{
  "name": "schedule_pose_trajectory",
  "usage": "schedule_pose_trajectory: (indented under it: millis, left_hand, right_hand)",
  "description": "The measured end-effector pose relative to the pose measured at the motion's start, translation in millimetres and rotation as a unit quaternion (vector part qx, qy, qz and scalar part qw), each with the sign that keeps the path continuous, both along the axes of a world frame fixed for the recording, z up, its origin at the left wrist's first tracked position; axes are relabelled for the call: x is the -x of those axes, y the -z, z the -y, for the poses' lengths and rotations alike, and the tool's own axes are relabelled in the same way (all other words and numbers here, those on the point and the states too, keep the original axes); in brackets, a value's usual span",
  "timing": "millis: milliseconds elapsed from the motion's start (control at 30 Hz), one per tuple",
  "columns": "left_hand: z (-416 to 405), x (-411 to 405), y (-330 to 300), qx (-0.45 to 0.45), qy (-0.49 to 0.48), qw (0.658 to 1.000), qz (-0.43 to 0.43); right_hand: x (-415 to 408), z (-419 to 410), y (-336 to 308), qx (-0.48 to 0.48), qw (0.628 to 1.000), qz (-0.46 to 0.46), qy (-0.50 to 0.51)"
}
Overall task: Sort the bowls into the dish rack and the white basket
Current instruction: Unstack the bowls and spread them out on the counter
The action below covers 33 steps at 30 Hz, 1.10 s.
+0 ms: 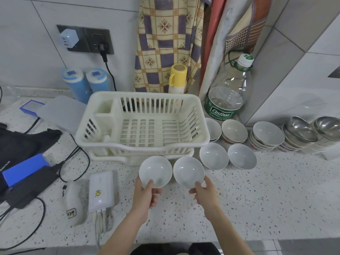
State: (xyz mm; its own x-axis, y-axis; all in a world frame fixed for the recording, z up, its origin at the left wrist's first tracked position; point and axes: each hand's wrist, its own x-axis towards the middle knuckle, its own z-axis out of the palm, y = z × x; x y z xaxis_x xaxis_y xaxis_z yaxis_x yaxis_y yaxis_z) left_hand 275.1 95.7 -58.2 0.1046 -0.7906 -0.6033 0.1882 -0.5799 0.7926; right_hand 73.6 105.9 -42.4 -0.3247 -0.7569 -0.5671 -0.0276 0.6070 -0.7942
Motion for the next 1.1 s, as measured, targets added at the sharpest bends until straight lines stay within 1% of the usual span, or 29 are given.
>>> schedule_pose_trajectory:
  millis: [200,433,533,633,733,833,967,1033,1100]
  left_hand:
    - [0,4,-1,0.000,0.010,1.000,-0.001]
    - [-2,1,-4,-0.006,0.015,1.000,0.014]
    - [-8,2,-4,-0.001,-0.021,0.999,0.046]
    - [-15,8,-2,0.027,-0.076,0.994,0.069]
    - [-21,19,-3,0.046,-0.120,0.989,0.067]
    - [-23,34,-5,0.072,-0.153,0.982,0.083]
    - [-23,61,-10,0.096,-0.196,0.971,0.100]
    - [-20,81,-16,0.117,-0.188,0.970,0.104]
    - [-13,107,-22,0.135,-0.151,0.974,0.103]
  right_hand:
    - [-2,2,1,-0.013,1.000,-0.014,-0.002]
    - [-2,2,-3,-0.015,1.000,0.010,0.012]
    - [1,1,-5,-0.029,0.999,0.008,0.011]
    - [9,-3,-6,-0.037,0.999,-0.027,0.012]
    - [26,-10,-9,-0.024,0.998,-0.059,0.016]
    - [51,-14,-16,-0.011,0.996,-0.083,0.014]
    - [94,-13,-28,0.002,0.996,-0.088,0.023]
    - [116,-10,-35,0.012,0.996,-0.086,0.028]
    - [138,-2,-43,0.022,0.996,-0.083,0.030]
